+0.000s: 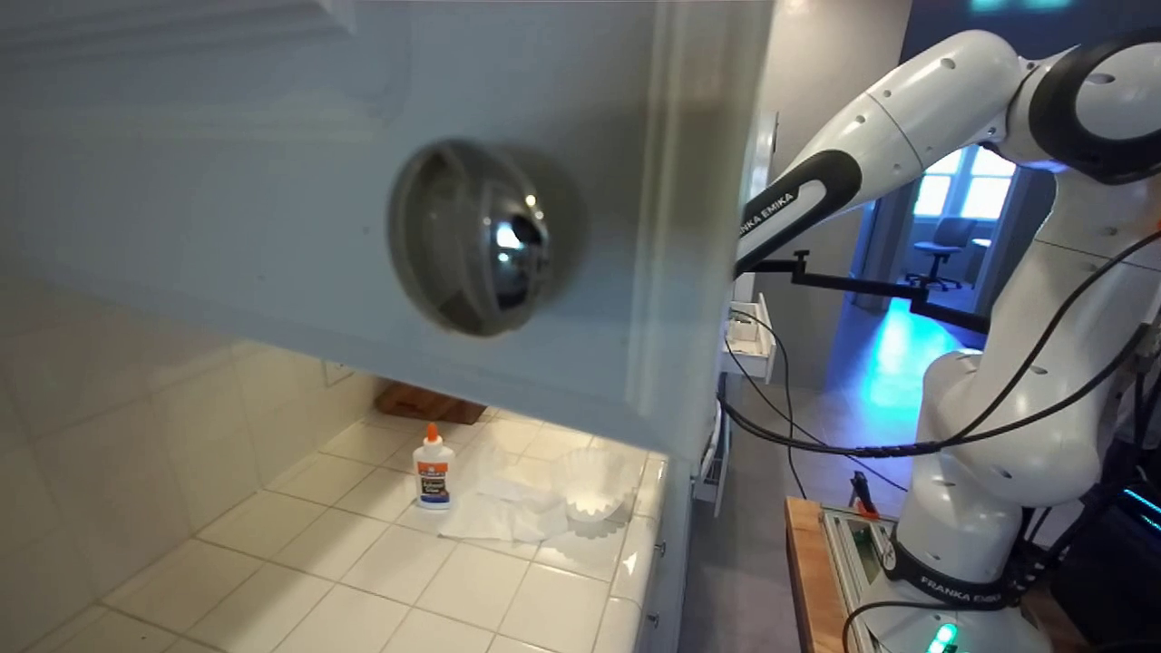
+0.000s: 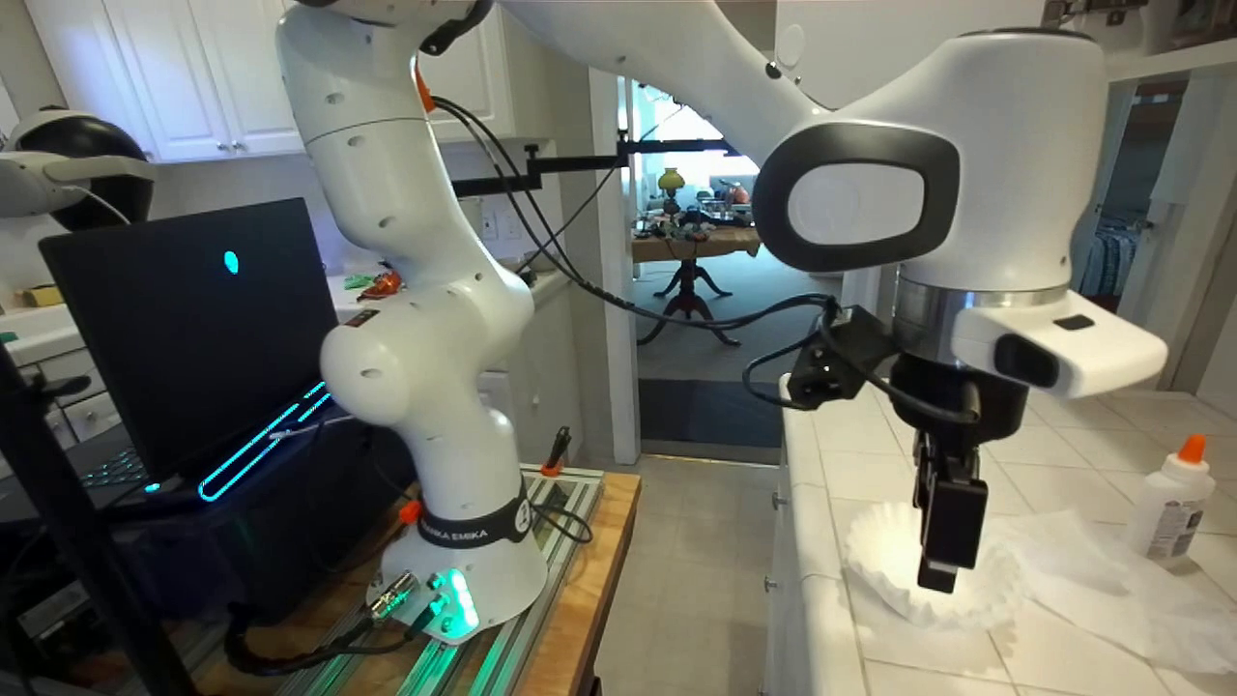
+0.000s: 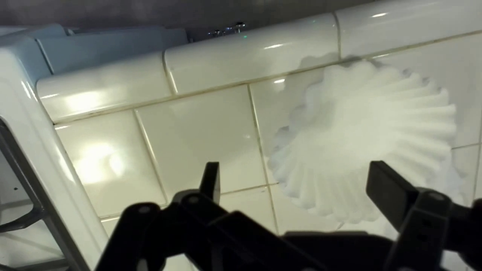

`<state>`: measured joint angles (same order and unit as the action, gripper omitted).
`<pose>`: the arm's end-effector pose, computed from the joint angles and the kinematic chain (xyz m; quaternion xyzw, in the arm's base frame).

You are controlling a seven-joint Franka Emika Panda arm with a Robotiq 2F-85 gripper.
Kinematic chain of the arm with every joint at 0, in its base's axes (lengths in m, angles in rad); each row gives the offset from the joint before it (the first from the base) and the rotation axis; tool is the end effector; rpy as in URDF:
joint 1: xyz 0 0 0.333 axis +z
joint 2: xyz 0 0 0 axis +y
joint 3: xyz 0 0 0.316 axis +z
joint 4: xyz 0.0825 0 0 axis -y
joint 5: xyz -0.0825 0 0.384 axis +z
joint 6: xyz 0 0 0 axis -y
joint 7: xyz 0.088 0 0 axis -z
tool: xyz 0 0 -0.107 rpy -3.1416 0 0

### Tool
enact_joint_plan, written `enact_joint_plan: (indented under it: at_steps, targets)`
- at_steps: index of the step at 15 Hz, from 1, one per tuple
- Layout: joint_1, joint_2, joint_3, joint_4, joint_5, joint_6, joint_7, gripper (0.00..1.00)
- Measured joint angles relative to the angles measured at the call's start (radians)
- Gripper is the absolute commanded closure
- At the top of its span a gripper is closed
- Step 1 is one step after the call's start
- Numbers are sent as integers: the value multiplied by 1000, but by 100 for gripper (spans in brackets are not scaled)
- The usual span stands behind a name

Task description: Move the pot to the right

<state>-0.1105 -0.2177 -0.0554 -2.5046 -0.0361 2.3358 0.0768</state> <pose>0.4430 -0.0746 0.3668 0.9938 -0.1084 0.0240 0.0084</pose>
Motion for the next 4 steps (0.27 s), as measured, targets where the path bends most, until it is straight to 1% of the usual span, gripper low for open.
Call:
enact_joint_plan:
  at_steps: [4]
  targets:
    - [14,-72,23,-48,0,-8,8,0]
